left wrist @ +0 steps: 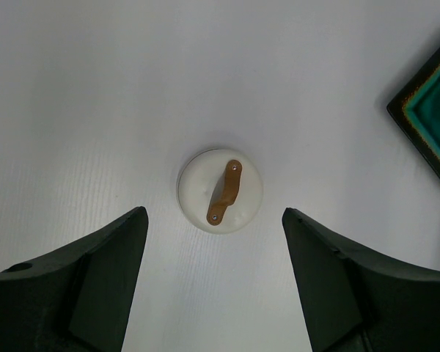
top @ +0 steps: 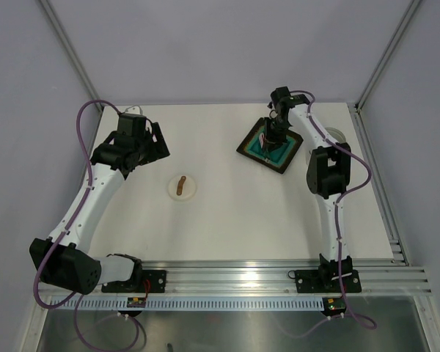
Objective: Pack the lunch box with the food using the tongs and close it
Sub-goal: Pick up the fake food from the plate.
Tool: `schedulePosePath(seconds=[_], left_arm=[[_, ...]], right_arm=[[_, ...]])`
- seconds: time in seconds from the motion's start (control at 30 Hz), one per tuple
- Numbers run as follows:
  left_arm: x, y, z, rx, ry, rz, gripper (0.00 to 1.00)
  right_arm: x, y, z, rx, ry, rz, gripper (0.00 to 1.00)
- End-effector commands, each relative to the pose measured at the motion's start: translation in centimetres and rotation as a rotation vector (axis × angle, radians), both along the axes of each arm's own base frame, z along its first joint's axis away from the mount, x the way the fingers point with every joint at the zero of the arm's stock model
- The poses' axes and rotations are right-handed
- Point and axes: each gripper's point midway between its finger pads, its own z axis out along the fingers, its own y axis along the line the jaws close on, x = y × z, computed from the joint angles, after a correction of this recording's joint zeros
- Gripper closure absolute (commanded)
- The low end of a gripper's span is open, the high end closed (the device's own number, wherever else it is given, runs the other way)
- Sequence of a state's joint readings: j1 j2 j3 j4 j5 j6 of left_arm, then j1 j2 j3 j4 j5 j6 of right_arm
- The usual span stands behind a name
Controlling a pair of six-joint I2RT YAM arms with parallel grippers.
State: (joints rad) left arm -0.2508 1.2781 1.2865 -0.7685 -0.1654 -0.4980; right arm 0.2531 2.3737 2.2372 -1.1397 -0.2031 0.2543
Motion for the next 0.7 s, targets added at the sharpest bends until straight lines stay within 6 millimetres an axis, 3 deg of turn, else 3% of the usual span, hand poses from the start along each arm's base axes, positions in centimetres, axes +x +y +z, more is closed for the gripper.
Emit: schedulePosePath(seconds=[0.0, 0.03, 0.23, 0.43, 0.47, 0.67], left_arm=[[0.7, 0.1, 1.6, -0.017, -0.059, 0.013, 0.22], [0.7, 0.1, 1.5, -0.015, -0.057, 0.015, 0.22], [0.8, -0.1, 1.3, -0.021, -0.052, 0.011, 0.22], [0.8, 0.0, 1.5, -0.019, -0.059, 0.011, 0.22], [0.8, 0.0, 1.5, -0.018, -0.059, 0.01, 0.22], [1.1, -0.3, 1.3, -0.026, -0.057, 0.0, 0.22]], right_arm=[[-0.4, 0.8, 4.1, 0.036, -0.086, 0.005, 0.91], [-0.6, 0.9, 5.7, 0.048, -0.12, 0.006, 0.91], [-2.2, -0.4, 8.1, 0.022, -0.178, -0.014, 0.87], [-5.0, -1.9, 7.1, -0.019, -0.16, -0.046, 0.77], [-5.8, -2.1, 6.1, -0.027, -0.133, -0.048, 0.75], [-7.7, -2.1, 4.5, -0.034, -0.088, -0.042, 0.64]])
